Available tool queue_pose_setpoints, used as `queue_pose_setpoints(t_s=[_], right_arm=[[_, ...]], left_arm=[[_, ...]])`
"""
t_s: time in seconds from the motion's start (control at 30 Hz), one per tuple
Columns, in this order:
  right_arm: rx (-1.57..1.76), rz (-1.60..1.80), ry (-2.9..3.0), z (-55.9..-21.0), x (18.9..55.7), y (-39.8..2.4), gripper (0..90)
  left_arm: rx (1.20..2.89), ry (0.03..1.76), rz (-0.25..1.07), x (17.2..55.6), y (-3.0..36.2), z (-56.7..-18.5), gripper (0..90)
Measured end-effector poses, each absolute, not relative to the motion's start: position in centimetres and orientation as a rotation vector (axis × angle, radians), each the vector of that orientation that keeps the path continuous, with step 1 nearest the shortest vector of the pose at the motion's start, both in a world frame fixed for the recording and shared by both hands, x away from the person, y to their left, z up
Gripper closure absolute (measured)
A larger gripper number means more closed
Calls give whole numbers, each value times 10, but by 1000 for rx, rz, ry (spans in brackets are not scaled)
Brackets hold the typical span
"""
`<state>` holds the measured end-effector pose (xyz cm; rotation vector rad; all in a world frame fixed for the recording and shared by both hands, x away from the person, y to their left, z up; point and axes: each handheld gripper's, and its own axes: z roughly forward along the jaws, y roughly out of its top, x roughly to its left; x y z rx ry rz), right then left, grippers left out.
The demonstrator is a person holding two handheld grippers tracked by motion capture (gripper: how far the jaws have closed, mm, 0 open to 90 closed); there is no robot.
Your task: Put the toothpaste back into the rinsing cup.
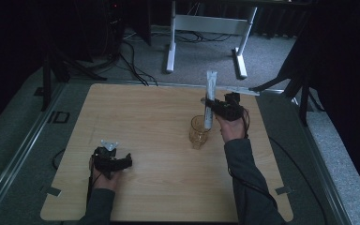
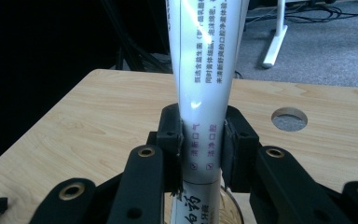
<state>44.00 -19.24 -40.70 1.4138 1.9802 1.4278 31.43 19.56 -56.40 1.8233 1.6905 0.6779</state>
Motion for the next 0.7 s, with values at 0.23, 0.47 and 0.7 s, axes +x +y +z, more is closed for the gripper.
queue_pose_setpoints(t_s=[0.23, 0.47, 0.7], right_arm=[[1411, 1423, 1969, -407, 443, -191, 721], [1397, 1416, 1963, -407, 445, -188, 721], [1395, 1410, 1958, -407, 446, -188, 721]], left_arm=[[1824, 1691, 678, 314, 196, -564, 86], [1823, 1690, 678, 314, 196, -564, 85], [1823, 1691, 678, 314, 196, -564, 86]])
